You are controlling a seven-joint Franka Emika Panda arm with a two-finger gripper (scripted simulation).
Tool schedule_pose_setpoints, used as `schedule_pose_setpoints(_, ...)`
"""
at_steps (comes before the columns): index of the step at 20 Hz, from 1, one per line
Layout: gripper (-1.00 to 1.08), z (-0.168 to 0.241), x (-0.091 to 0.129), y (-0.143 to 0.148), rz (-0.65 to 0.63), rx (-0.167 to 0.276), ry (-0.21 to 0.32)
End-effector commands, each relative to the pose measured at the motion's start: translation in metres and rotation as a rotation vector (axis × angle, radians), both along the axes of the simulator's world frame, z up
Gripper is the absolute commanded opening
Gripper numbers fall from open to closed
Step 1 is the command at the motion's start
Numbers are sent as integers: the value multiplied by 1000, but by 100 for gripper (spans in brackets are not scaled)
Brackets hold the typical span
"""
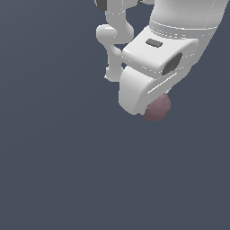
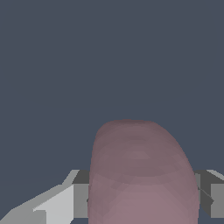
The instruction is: Pick up the object and move it to a goal position.
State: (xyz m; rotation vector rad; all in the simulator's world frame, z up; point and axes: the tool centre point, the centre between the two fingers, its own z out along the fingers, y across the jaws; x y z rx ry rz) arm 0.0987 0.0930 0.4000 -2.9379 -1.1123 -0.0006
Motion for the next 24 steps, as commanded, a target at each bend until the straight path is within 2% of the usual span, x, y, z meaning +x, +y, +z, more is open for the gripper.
schedule_pose_setpoints(1,-100,7,3,4,0,0,0)
schedule_pose_setpoints(24,-100,28,14,16,1,0,0)
